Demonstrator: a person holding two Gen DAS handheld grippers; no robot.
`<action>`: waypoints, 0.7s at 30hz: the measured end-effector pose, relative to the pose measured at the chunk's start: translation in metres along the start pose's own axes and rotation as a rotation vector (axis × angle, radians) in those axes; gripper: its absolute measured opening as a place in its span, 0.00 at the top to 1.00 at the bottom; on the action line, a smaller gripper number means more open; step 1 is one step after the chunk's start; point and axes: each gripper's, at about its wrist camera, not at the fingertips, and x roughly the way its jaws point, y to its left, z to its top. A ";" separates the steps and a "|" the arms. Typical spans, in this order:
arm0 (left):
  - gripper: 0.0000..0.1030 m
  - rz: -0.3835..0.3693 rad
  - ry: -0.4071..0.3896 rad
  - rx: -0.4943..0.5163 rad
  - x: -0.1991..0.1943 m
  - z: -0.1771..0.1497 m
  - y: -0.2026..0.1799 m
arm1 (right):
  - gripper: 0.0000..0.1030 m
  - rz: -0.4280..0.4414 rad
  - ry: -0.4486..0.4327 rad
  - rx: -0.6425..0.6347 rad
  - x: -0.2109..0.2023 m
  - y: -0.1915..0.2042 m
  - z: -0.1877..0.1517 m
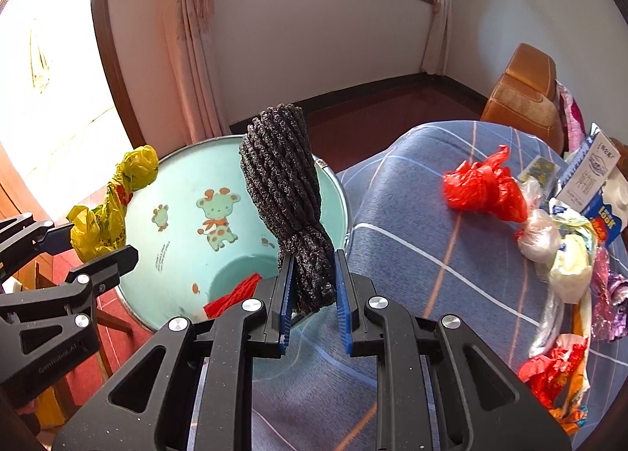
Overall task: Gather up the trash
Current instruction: 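Move both grippers over the blue bin and release the wrapper and black net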
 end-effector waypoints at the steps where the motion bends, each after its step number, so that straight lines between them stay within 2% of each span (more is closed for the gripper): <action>1: 0.59 0.000 0.004 0.001 0.002 0.000 0.001 | 0.80 0.002 0.005 0.000 0.003 0.001 0.001; 13: 0.57 0.021 0.054 0.007 0.023 -0.003 0.007 | 0.77 0.042 0.054 -0.002 0.035 0.008 0.009; 15: 0.53 0.027 0.060 0.007 0.025 -0.003 0.007 | 0.71 0.044 0.058 0.004 0.036 0.007 0.011; 17: 0.44 0.036 0.060 0.005 0.025 -0.003 0.008 | 0.70 0.047 0.053 0.008 0.036 0.006 0.012; 21: 0.33 0.056 0.047 -0.003 0.022 -0.002 0.009 | 0.65 0.043 0.036 0.018 0.030 0.004 0.014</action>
